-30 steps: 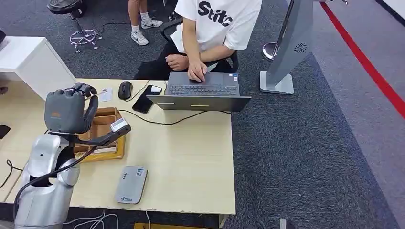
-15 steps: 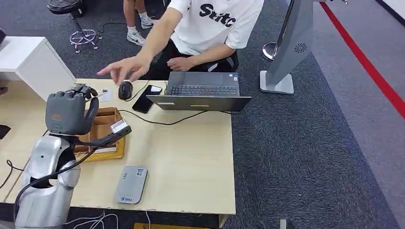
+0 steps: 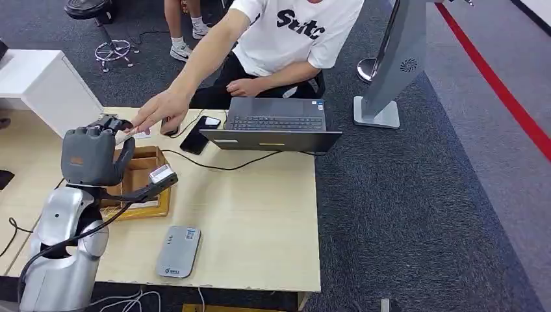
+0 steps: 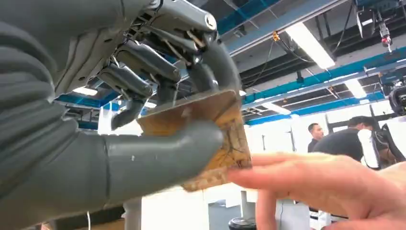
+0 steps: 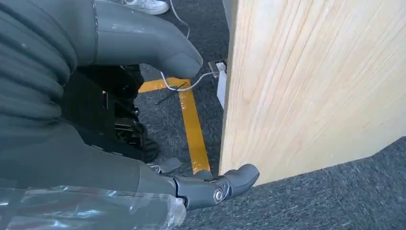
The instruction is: Pass the card to the sensor for recognition and then transmit it.
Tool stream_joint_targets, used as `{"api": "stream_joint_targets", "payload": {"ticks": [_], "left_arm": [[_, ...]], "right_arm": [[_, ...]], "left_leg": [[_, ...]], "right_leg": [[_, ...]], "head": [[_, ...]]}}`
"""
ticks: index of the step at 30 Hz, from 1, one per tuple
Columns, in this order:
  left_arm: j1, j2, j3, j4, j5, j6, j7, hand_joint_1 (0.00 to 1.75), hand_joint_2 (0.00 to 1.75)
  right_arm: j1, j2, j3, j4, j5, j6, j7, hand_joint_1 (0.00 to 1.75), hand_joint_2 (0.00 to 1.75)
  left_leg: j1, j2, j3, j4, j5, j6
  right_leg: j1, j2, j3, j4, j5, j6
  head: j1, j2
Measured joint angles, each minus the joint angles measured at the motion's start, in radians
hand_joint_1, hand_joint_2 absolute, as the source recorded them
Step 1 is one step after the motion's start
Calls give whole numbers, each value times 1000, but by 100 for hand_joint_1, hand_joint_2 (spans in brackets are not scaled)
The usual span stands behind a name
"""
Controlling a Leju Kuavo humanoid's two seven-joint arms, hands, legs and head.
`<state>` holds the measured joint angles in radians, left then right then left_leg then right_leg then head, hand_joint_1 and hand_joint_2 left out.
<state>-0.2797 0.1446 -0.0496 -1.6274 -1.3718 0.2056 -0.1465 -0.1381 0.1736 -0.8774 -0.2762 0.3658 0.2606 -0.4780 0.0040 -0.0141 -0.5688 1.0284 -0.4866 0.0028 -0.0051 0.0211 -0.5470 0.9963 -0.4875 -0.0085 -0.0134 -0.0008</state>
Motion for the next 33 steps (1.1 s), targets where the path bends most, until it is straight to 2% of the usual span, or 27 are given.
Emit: {"api": "stream_joint_targets", "payload": {"ticks": [13,17,20,22,24,26,29,30,33], "left_arm": [[13,0,1,0,0,5,-2,0,175],[26,-1,5,-7,0,30,-4,0,175],[58,-10,18,-39,30,83,-13,0,175],[98,-40,38,-88,125,132,-52,0,175],[141,-84,63,-149,300,157,-120,0,175],[211,-150,99,-226,410,153,-182,0,175],[309,-245,169,-324,613,112,-311,0,175],[337,-275,196,-349,651,105,-338,0,175],[381,-324,238,-388,667,95,-362,0,175]], "right_arm": [[0,0,0,0,0,1,-3,0,175],[1,0,0,0,0,3,-5,0,175],[4,0,0,0,-2,5,-7,0,175],[8,1,-3,0,-11,9,-10,0,175],[13,3,-13,0,-22,18,-18,0,175],[21,6,-24,-3,-31,24,-25,0,175],[42,12,-47,-10,-45,37,-36,0,175],[46,14,-53,-11,-47,40,-39,0,175],[54,17,-68,-16,-48,42,-40,0,175]], "left_leg": [[0,0,0,0,0,0],[0,0,0,0,0,0],[0,0,0,0,0,0],[0,0,0,0,0,0],[0,0,-1,0,-1,1],[-1,1,-1,0,-2,2],[-1,0,-1,0,-3,2],[-1,0,-1,0,-3,2],[-1,0,-1,0,-3,3]], "right_leg": [[0,0,0,0,0,0],[0,0,0,0,0,0],[0,0,0,0,0,0],[0,0,0,0,0,0],[0,0,0,-1,-1,1],[0,1,0,-1,-1,1],[0,1,0,-1,-2,2],[0,1,0,-1,-2,2],[-1,0,0,-2,-2,2]], "head": [[0,0],[0,0],[0,0],[0,0],[0,0],[0,0],[0,0],[0,0],[0,0]]}}
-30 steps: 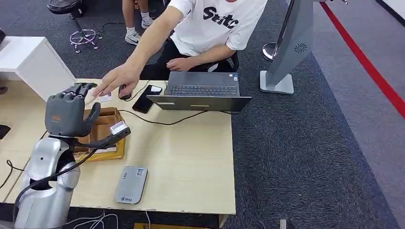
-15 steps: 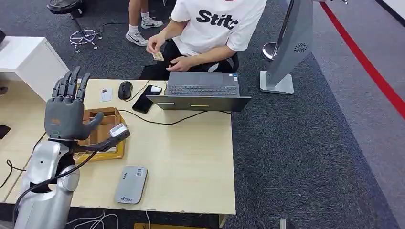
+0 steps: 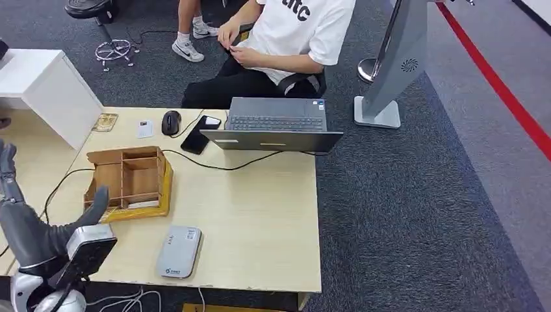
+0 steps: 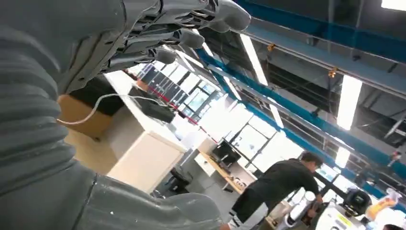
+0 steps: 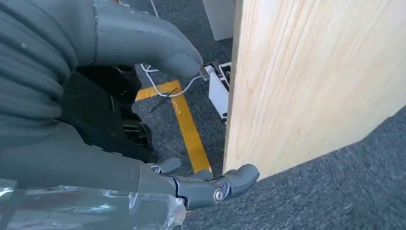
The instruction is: Pass the card to the sensor for recognition and then transmit it.
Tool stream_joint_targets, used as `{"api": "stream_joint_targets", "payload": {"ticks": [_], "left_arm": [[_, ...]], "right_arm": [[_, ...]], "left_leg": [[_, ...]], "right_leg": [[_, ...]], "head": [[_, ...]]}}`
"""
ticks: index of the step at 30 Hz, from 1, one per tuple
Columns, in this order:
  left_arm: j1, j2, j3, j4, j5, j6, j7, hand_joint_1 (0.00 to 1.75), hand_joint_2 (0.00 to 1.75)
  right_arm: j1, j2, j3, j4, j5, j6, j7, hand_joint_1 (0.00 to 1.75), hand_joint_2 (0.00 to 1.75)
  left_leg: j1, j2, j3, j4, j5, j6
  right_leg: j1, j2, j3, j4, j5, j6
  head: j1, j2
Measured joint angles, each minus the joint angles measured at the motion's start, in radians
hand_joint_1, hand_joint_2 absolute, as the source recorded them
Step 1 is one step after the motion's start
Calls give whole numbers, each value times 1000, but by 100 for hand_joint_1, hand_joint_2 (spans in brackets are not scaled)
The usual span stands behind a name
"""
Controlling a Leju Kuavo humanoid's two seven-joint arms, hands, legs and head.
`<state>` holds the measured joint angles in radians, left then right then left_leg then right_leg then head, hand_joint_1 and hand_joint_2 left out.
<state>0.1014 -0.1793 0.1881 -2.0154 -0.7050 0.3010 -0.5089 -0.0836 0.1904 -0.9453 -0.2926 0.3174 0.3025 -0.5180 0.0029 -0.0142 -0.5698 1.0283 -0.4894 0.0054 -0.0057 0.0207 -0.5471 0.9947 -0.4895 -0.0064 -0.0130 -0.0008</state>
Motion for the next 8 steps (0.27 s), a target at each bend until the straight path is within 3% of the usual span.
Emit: {"api": "stream_joint_targets", "payload": {"ticks": [3,5,6,8], "left_arm": [[25,-45,38,-24,82,-22,-15,0,175],[68,-79,82,-35,255,-62,-32,0,175],[96,-98,112,-35,399,-110,-12,175,175],[158,-121,177,-10,809,-237,91,175,175]], "right_arm": [[2,2,-10,-4,-5,1,0,0,175],[8,4,-27,-9,-15,5,0,0,175],[14,6,-37,-13,-17,5,0,171,175],[23,7,-60,-21,-15,10,3,175,175]], "left_leg": [[0,0,0,0,0,0],[0,1,2,0,0,0],[0,1,2,0,0,0],[0,1,1,0,0,0]], "right_leg": [[0,0,1,0,0,0],[0,1,1,0,0,0],[0,1,1,0,0,0],[0,1,1,0,0,0]], "head": [[0,0],[0,0],[0,0],[0,0]]}}
